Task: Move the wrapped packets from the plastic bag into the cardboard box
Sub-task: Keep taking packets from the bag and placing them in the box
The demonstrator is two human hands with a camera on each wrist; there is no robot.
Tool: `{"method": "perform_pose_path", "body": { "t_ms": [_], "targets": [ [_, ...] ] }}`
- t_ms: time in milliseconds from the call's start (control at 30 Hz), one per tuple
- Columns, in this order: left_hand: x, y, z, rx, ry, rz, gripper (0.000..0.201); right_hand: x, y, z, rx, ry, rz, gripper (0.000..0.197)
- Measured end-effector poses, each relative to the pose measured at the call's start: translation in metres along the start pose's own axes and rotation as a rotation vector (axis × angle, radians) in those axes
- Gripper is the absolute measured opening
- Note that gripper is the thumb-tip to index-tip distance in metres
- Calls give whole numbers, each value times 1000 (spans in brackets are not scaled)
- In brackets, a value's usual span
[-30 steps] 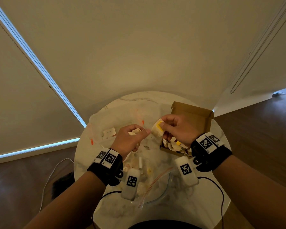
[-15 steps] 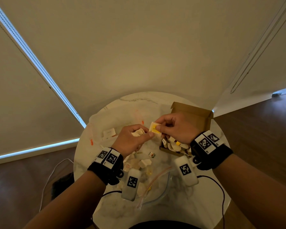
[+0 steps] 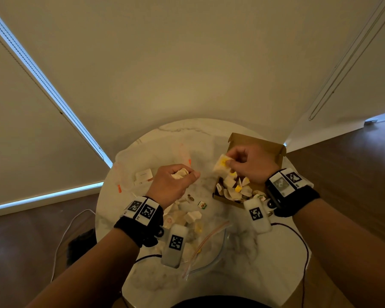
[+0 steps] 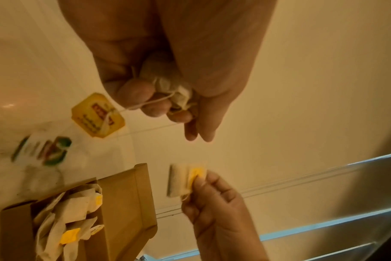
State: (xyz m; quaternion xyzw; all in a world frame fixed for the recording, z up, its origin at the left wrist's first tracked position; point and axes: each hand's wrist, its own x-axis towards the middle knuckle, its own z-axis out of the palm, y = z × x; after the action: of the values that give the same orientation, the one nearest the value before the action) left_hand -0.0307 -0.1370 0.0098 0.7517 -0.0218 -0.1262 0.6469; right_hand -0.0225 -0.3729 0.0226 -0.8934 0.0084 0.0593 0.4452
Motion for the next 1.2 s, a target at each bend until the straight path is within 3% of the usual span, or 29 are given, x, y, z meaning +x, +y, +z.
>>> {"method": "perform_pose_path", "body": {
  "t_ms": [100,200,333,433,500,567,733,833,1067,1200],
  "targets": [
    [0,-7,-2,2,-11,-36,16,16,50,-9,-217,46,151,16],
    [3,-12,-1,-39,-28,-95,17,23,88,0,-370,-30,253,20],
    [8,-12,-4,-168,-80,-183,15,33,116,17,-422,-128,352,16],
    [12,-9,-6,-256,-112,-225,17,41,129,23,-428,-87,396,11],
    [14,-7,-7,-302,-111,-260,24,44,133,28,-473,-44,388,20],
    [16,-6,-7,-323,-105,-261,28,41,117,32,-452,21,320,19],
    [16,-5,0,-247,-73,-188,22,16,28,50,57,52,17,14],
    [14,-7,0,-333,-63,-192,24,3,-3,61,228,64,-102,14],
    [10,0,-5,-696,-91,-278,22,-10,-25,65,119,102,-267,26],
    [8,3,-9,-791,-142,-339,38,-8,-36,64,122,171,-267,12]
  ]
}}
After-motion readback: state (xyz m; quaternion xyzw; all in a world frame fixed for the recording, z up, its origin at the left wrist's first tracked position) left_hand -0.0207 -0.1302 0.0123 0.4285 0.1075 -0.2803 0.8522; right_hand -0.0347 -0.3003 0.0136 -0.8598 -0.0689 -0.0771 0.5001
